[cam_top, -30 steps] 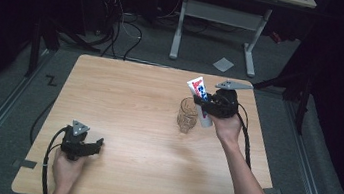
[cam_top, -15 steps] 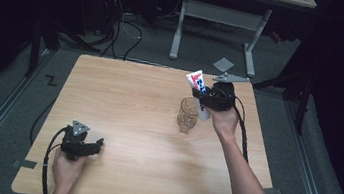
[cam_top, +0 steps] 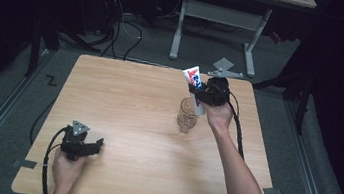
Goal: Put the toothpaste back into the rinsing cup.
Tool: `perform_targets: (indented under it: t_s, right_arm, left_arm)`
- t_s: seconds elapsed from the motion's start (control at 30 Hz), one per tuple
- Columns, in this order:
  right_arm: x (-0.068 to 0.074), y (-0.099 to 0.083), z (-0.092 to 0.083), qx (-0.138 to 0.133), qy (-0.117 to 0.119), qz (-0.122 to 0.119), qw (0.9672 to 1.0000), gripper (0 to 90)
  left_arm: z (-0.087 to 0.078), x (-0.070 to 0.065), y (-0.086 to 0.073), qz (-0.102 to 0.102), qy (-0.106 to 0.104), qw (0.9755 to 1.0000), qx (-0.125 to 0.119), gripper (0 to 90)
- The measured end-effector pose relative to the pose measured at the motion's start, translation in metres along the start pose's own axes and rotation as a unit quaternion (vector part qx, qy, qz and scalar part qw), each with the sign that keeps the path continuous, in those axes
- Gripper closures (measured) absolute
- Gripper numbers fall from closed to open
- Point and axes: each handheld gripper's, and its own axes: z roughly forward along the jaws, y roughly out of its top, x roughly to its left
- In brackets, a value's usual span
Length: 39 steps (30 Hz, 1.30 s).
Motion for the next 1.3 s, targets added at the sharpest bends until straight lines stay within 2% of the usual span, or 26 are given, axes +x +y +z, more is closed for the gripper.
perform_targets:
  t_s: [0.4,0.57,1.17,1.3]
  right_arm:
    - [-0.002,-0.002,0.014,0.001,-0.016,0.001,0.9999,62.2]
    - [-0.002,-0.003,0.019,0.005,-0.023,-0.006,0.9997,62.0]
    - [-0.004,-0.008,0.029,0.014,-0.030,-0.010,0.9994,61.7]
    - [-0.005,-0.011,0.032,0.016,-0.028,-0.004,0.9995,61.5]
  left_arm:
    - [0.000,0.000,0.000,0.000,0.000,1.0000,0.000,22.5]
    - [0.000,0.000,0.000,0.000,0.000,1.0000,0.000,22.5]
    - [0.000,0.000,0.000,0.001,-0.001,1.0000,-0.001,22.5]
    - [0.000,0.000,0.000,0.001,-0.001,1.0000,-0.001,22.4]
